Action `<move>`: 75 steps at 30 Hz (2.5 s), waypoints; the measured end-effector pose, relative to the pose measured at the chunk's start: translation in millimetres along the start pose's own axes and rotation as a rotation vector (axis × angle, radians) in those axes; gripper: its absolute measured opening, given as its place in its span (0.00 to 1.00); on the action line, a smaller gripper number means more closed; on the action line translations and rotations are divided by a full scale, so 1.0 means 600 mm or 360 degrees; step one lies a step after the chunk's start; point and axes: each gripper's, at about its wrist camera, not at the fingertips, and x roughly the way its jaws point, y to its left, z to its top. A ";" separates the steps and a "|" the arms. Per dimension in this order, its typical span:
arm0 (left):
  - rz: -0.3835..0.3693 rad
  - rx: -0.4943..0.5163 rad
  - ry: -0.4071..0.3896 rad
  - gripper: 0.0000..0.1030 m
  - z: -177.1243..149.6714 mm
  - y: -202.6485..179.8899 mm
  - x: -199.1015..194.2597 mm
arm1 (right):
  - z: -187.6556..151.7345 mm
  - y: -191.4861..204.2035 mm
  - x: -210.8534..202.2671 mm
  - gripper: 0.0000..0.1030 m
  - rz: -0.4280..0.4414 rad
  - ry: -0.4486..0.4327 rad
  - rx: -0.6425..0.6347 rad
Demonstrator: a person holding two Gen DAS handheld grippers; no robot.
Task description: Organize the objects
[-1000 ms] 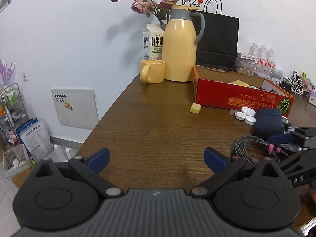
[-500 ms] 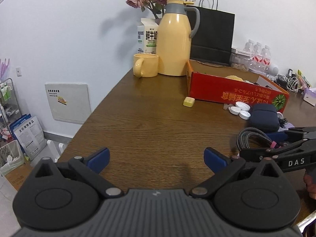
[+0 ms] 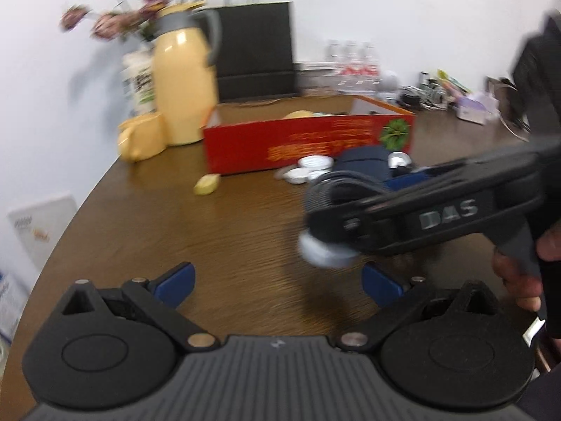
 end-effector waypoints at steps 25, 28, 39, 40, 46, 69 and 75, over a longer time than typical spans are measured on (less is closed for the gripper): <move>-0.0096 0.0178 -0.0072 0.39 0.001 -0.045 0.021 | -0.005 0.001 -0.012 0.84 0.0027 -0.0001 -0.0041; -0.0075 0.0162 -0.0084 0.39 0.002 -0.042 0.018 | -0.004 0.005 -0.017 0.84 0.0013 -0.0022 -0.0061; 0.0051 0.0100 -0.0213 0.39 0.035 -0.013 0.004 | 0.026 -0.013 -0.045 0.84 -0.0080 -0.0167 -0.0065; 0.0067 0.0095 -0.0228 0.39 0.044 -0.009 0.007 | 0.032 -0.018 -0.047 0.84 -0.0091 -0.0184 -0.0063; 0.0125 0.0056 -0.0350 0.39 0.115 0.014 0.042 | 0.081 -0.066 -0.049 0.84 -0.0209 -0.0296 -0.0042; 0.0247 -0.0325 -0.0323 0.39 0.299 0.060 0.335 | 0.209 -0.286 0.147 0.84 -0.0637 -0.0310 0.0112; 0.0294 -0.0328 -0.0319 1.00 0.289 0.064 0.354 | 0.198 -0.301 0.155 1.00 -0.0641 -0.0279 0.0149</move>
